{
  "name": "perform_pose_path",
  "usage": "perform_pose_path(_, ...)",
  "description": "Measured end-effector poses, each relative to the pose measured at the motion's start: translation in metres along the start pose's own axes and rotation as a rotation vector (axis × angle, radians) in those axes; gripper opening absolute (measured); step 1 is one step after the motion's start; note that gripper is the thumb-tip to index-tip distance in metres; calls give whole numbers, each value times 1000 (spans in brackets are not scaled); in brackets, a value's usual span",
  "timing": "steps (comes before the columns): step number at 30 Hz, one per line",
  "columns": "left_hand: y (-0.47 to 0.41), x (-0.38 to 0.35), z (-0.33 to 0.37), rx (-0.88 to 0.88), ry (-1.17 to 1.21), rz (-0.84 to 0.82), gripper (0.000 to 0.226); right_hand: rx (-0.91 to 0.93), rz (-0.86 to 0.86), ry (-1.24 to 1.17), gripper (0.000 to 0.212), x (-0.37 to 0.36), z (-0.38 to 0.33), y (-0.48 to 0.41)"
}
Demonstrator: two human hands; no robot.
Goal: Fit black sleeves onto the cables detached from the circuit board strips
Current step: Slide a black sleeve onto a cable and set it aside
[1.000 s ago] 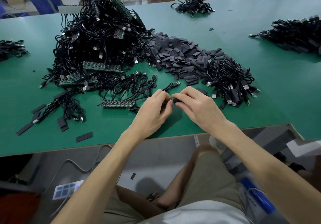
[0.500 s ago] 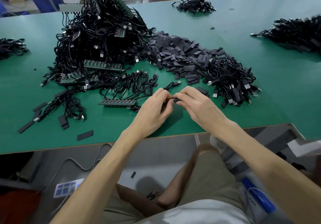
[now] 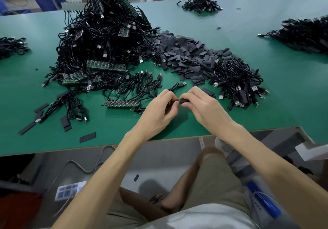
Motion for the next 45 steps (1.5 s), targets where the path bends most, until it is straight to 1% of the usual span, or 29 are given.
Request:
perform_pose_path(7,0,0,-1,-19,-8,-28,15,29,-7,3,20,-1,2,1)
perform_pose_path(12,0,-1,-2,-19,-9,-27,14,26,-9,19,24,-1,2,2)
perform_pose_path(19,-1,-2,-3,-21,10,-26,14,67,37,50,16,3,1,1)
perform_pose_path(24,-2,-2,-4,-19,1,-23,14,50,20,8,18,1,1,1)
perform_pose_path(29,-2,-1,-2,-17,-3,5,13,6,45,-27,23,3,0,1)
perform_pose_path(33,-1,0,-1,-11,-22,31,14,1,42,-26,21,1,1,2)
perform_pose_path(38,-2,-1,-2,-8,-43,1,14,-5,53,-35,19,1,3,2)
perform_pose_path(45,-1,-1,-2,-36,-56,-12,12,53,51,-41,14,1,2,2)
Point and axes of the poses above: each hand's wrist, its own y-axis away from the middle knuckle, its own x-axis out of the back of the hand, z = x × y, the point moved 3 cm from there along -y, towards the middle knuckle, and after that the axes turned 14 degrees about x, right-handed, at the moved point
